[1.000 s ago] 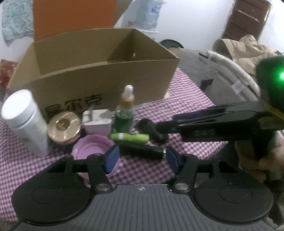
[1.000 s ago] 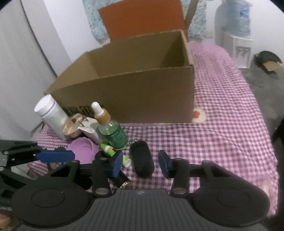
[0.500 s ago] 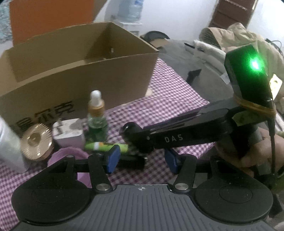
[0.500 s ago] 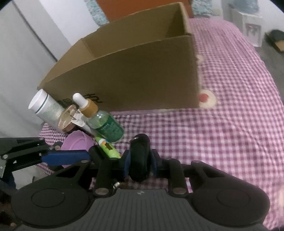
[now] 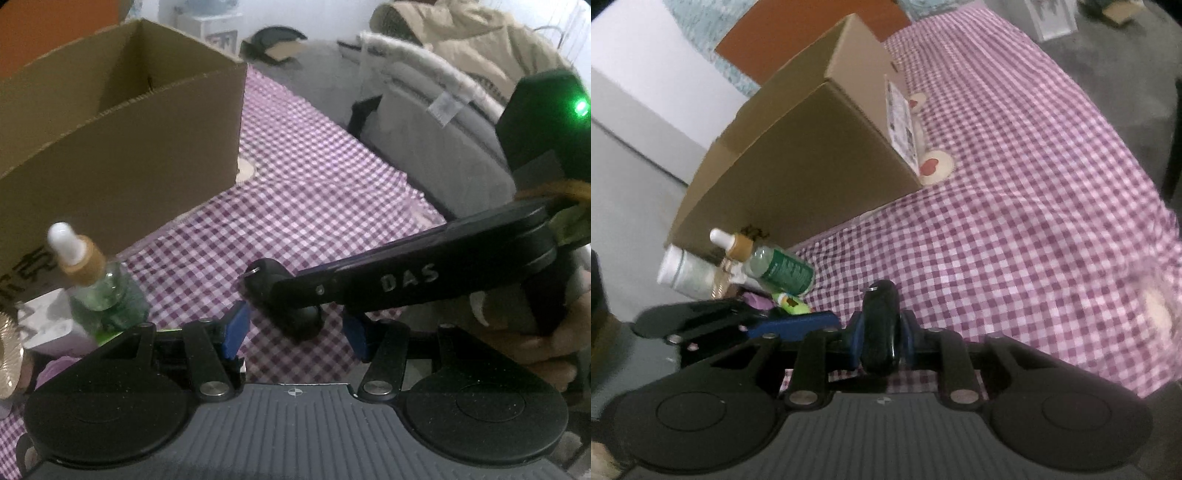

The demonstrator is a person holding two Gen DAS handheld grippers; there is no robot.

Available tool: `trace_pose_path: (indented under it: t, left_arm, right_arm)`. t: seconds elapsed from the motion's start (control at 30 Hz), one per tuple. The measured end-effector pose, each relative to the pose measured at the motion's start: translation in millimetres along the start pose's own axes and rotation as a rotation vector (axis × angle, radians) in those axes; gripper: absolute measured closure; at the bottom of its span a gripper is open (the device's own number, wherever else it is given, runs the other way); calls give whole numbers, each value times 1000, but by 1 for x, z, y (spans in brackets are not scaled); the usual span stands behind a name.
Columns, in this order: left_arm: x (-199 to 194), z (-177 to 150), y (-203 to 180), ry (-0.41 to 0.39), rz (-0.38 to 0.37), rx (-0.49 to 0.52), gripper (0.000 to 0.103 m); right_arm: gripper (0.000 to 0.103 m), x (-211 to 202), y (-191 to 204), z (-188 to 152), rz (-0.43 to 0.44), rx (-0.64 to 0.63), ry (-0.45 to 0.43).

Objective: Organize rigid objects
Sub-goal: 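Carry the black case into the cardboard box and open the right gripper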

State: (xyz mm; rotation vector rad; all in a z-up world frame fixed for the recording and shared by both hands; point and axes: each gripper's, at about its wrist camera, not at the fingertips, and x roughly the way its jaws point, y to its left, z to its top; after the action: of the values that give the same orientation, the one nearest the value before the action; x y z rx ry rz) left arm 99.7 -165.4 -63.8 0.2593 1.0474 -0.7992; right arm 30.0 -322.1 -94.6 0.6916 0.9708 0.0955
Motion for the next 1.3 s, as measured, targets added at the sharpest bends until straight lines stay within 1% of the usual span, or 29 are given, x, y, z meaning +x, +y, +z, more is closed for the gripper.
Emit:
trace_pose_path:
  t: [0.1, 0.23, 0.4, 0.5, 0.57, 0.63, 0.77, 0.9, 1.03, 1.2, 1.3]
  left_arm:
    - [10, 3, -1, 33, 5, -6, 48]
    - [10, 6, -3, 32, 18, -3, 51]
    - [12, 9, -7, 28, 36, 0, 52]
    - [13, 9, -11, 27, 62, 11, 55]
    - [13, 9, -13, 26, 87, 22, 64]
    - [12, 8, -16, 27, 112, 35, 69]
    - [7, 7, -18, 16, 121, 33, 70]
    - [-15, 8, -25, -37, 134, 43, 70]
    - [-57, 9, -30, -137, 172, 46, 70]
    - [-118, 15, -19, -274, 250, 8, 70]
    - [-149, 22, 1, -327, 297, -27, 70]
  right_arm:
    - [81, 1, -9, 3, 40, 46, 8]
    - [81, 3, -15, 3, 76, 79, 17]
    - [81, 8, -17, 6, 119, 84, 29]
    - [82, 10, -16, 5, 142, 90, 36]
    - [84, 10, -18, 4, 149, 107, 31]
    - [84, 8, -21, 4, 153, 128, 22]
    - [84, 4, -19, 2, 151, 143, 7]
    - [84, -14, -2, 1, 142, 107, -33]
    - [84, -42, 29, 5, 151, 29, -100]
    - [84, -70, 88, 26, 204, -117, -186]
    - [84, -72, 125, 49, 247, -194, -195]
